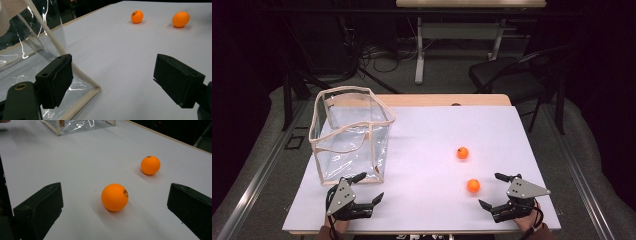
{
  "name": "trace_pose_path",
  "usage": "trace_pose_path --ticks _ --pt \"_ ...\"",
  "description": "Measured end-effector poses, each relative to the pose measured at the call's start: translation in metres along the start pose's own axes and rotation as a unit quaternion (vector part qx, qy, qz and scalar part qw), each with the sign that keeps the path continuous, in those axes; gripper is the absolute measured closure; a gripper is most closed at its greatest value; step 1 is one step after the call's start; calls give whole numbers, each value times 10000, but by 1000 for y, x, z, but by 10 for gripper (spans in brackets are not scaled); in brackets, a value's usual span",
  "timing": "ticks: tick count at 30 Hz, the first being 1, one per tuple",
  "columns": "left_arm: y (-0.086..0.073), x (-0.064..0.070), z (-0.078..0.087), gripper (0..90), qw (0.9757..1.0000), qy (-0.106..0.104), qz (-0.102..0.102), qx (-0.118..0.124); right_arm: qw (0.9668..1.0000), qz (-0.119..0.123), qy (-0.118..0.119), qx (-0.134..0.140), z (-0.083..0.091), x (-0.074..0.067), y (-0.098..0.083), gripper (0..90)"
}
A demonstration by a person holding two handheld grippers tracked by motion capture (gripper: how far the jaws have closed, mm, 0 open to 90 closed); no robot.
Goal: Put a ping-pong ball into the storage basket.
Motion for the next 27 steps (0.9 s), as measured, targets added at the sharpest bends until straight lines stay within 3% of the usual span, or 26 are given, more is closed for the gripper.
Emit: trace_pose_path --ticks 27 --pt "-2 3 0 158 10000 -70 7 -62 9997 -11 -131 -196 -14 -2 8 0"
Point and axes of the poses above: each handheld gripper's, and its own axes: z roughly backward along the jaws, y roughly out of its top, x roughly to its right, the point moved 7 cm from there along -z, roughly forward along the jaws, and after that the axes turned 2 degrees about x, right-handed, at the moved point
